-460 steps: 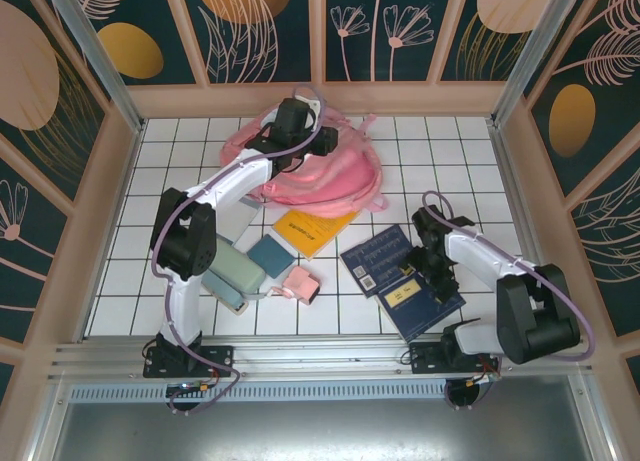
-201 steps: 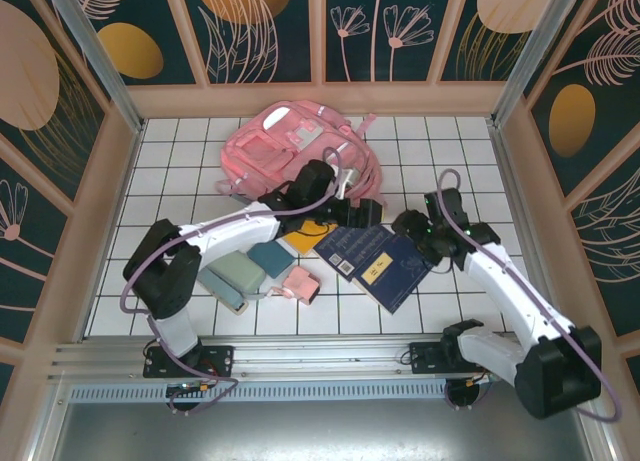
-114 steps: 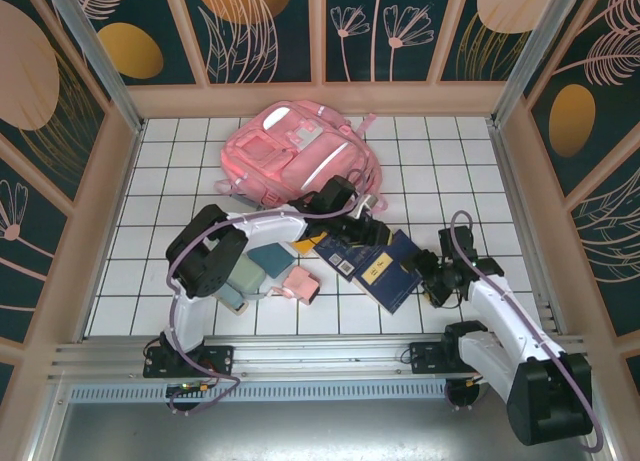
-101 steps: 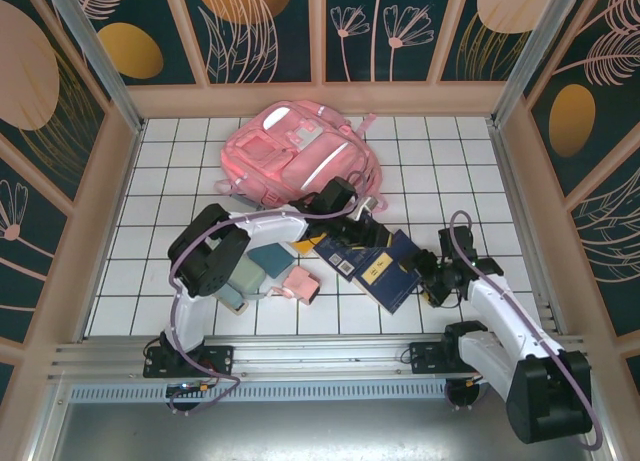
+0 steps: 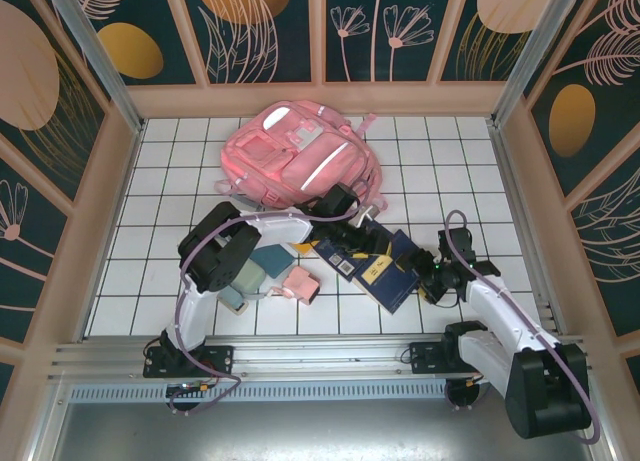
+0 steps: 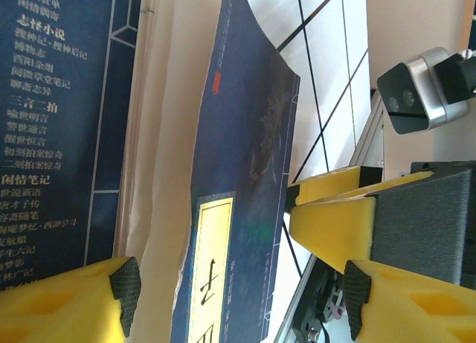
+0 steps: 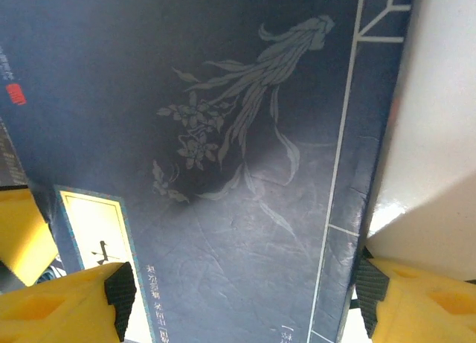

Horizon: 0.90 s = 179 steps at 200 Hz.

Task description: Pack the student bag

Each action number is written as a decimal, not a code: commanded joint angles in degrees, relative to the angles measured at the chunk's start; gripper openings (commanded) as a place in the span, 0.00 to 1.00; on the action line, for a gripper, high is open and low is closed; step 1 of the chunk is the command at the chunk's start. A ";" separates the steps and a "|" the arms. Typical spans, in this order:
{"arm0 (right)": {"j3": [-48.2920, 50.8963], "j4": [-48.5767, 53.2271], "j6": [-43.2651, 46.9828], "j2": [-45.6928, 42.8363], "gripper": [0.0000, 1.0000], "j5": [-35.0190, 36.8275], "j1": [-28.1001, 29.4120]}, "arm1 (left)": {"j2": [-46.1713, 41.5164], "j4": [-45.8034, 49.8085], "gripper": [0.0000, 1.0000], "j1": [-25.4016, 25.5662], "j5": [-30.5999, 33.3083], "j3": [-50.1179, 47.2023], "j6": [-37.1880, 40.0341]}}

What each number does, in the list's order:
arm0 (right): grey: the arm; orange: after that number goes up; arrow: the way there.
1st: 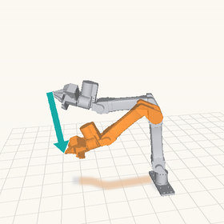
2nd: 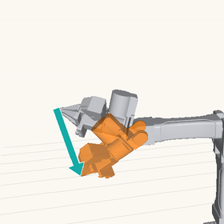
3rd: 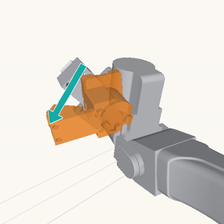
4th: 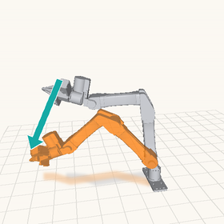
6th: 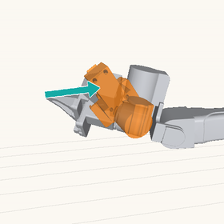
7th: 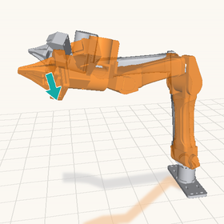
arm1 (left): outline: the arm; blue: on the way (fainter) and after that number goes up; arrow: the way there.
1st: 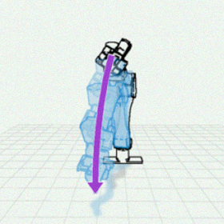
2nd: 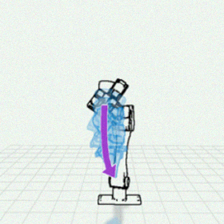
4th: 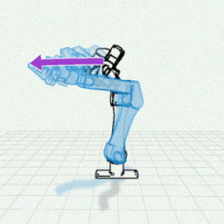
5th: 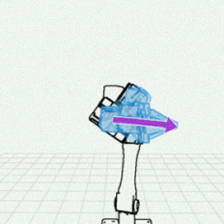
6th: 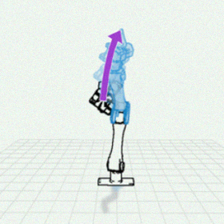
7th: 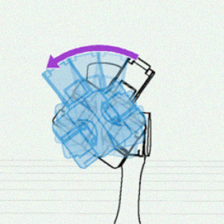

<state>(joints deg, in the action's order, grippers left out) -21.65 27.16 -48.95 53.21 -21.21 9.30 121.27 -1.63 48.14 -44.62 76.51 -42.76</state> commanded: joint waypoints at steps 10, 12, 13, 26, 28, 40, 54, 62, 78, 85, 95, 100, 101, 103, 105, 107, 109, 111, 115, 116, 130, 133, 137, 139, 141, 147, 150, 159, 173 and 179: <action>1.94 -4.85 1.62 -0.76 0.79 -1.73 -0.45 | 1.78 -2.95 0.74 0.33 -2.47 0.05 -1.72; 2.13 -5.06 1.56 -0.61 0.79 -1.90 -0.50 | 1.88 -3.08 0.74 0.36 -2.48 -0.04 -1.82; 2.22 -5.25 1.53 -0.50 0.79 -1.99 -0.46 | 1.92 -3.10 0.74 0.37 -2.49 -0.04 -1.90; 3.12 -6.72 1.39 0.23 0.79 -2.63 -0.51 | 2.34 -3.87 0.74 0.34 -2.84 -0.37 -2.63; 3.28 -6.89 1.40 0.34 0.79 -2.68 -0.49 | 2.38 -4.03 0.74 0.37 -2.88 -0.46 -2.78; 3.63 -7.44 1.45 0.94 0.79 -2.95 -0.38 | 2.56 -4.33 0.74 0.35 -3.07 -0.49 -3.03; 3.45 -7.55 1.98 1.76 0.79 -2.95 -0.24 | 2.87 -4.32 0.74 0.37 -2.93 -0.48 -3.20; 3.29 -7.77 2.22 2.26 0.79 -2.96 -0.15 | 3.02 -4.37 0.74 0.34 -3.04 -0.40 -3.30; 3.53 -9.95 1.91 2.41 0.79 -4.87 -0.16 | 3.60 -4.68 0.74 0.39 -3.16 -0.31 -3.76; 3.70 -11.38 1.04 2.06 0.79 -6.06 -0.09 | 3.88 -4.86 0.75 0.41 -3.36 -0.31 -4.05; 3.69 -13.42 -0.30 0.97 0.79 -7.33 -0.14 | 4.25 -5.17 0.75 0.39 -3.68 -0.31 -4.38; 3.78 -14.50 -1.04 0.26 0.79 -8.11 -0.15 | 4.34 -5.16 0.75 0.41 -3.72 -0.31 -4.55; 3.71 -14.76 -1.14 0.15 0.79 -8.30 -0.15 | 4.38 -5.15 0.74 0.35 -3.72 -0.31 -4.54; 3.69 -15.18 -1.50 -0.14 0.79 -8.56 -0.16 | 4.47 -5.14 0.74 0.37 -3.79 -0.31 -4.53; 3.67 -15.48 -1.72 -0.42 0.79 -8.75 -0.14 | 4.47 -5.14 0.74 0.31 -3.80 -0.31 -4.57; 3.64 -15.71 -1.99 -0.77 0.78 -8.89 -0.11 | 4.49 -5.14 0.74 0.38 -3.76 -0.31 -4.62; 3.52 -15.90 -2.33 -1.08 0.78 -8.97 -0.15 | 4.50 -5.14 0.74 0.40 -3.73 -0.31 -4.61; 3.43 -16.02 -2.56 -1.46 0.78 -9.01 -0.22 | 4.50 -5.14 0.74 0.38 -3.74 -0.31 -4.61; 3.17 -16.22 -3.13 -2.01 0.78 -9.11 -0.22 | 4.50 -5.10 0.74 0.39 -3.79 -0.23 -4.61; 3.14 -16.28 -3.20 -2.17 0.78 -9.15 -0.24 | 4.50 -5.08 0.74 0.43 -3.75 -0.23 -4.61; 2.52 -17.49 -4.50 -3.98 0.78 -10.17 -0.33 | 4.65 -4.90 0.74 0.29 -3.85 -0.13 -4.62; 2.45 -17.62 -4.75 -4.38 0.78 -10.29 -0.38 | 4.67 -4.88 0.74 0.31 -3.81 -0.09 -4.61; 2.34 -17.75 -5.09 -4.68 0.78 -10.40 -0.40 | 4.76 -4.88 0.74 0.38 -3.83 -0.05 -4.62; 2.25 -17.90 -5.38 -5.01 0.78 -10.57 -0.42 | 4.76 -4.88 0.74 0.33 -3.81 -0.05 -4.61; 2.24 -17.96 -5.46 -5.12 0.78 -10.59 -0.42 | 4.83 -4.81 0.74 0.30 -3.83 0.00 -4.68; 2.29 -18.71 -6.17 -5.71 0.78 -11.16 -0.51 | 5.00 -4.79 0.74 0.37 -3.97 0.00 -4.66; 2.31 -19.10 -6.56 -5.98 0.78 -11.40 -0.51 | 5.02 -4.81 0.74 0.38 -3.98 0.04 -4.69; 2.40 -19.73 -7.50 -6.84 0.78 -11.72 -0.53 | 5.18 -4.92 0.74 0.32 -4.15 0.13 -4.86; 2.64 -20.57 -8.75 -8.64 0.78 -11.88 -0.58 | 5.46 -5.05 0.74 0.35 -4.36 0.04 -5.05; 2.89 -21.07 -9.27 -9.49 0.77 -12.00 -0.58 | 5.56 -5.14 0.74 0.36 -4.34 0.04 -5.16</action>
<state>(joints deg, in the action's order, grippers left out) -18.59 19.97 -54.33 47.55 -25.80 8.56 123.57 -7.35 47.66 -47.57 76.53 -46.85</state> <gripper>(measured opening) 0.777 0.742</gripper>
